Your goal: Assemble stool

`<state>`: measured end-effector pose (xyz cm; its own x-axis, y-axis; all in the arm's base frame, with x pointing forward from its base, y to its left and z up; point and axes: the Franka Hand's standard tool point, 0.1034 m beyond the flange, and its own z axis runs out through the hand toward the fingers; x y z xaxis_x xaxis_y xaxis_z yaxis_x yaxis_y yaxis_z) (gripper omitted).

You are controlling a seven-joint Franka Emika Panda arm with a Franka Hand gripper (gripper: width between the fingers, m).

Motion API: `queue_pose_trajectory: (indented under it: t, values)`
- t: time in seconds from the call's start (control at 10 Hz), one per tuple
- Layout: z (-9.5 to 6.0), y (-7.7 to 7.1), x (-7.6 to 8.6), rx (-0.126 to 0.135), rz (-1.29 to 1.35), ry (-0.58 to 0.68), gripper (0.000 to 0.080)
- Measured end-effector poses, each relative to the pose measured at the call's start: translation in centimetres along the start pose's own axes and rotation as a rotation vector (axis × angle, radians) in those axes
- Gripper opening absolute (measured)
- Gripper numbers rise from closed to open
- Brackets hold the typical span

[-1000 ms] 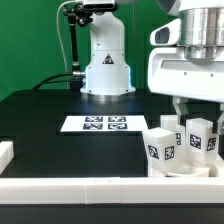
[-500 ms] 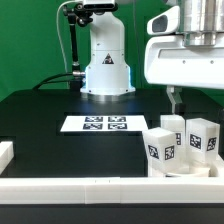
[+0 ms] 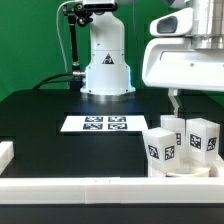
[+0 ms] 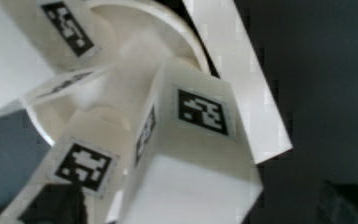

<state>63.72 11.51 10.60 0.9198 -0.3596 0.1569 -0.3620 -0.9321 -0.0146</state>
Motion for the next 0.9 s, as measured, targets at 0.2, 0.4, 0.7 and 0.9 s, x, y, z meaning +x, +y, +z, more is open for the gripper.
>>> queue_pose_trajectory:
  t: [0.2, 0.4, 0.7, 0.9]
  values:
    - [-0.18, 0.15, 0.22, 0.006, -0.157, 0.014, 0.0649]
    - [-0.12, 0.52, 0.33, 0.002, -0.266, 0.013, 0.0649]
    - [-0.07, 0.68, 0.40, -0.001, -0.433, 0.013, 0.0649]
    - [-0.08, 0.64, 0.33, -0.018, -0.608, 0.014, 0.0649]
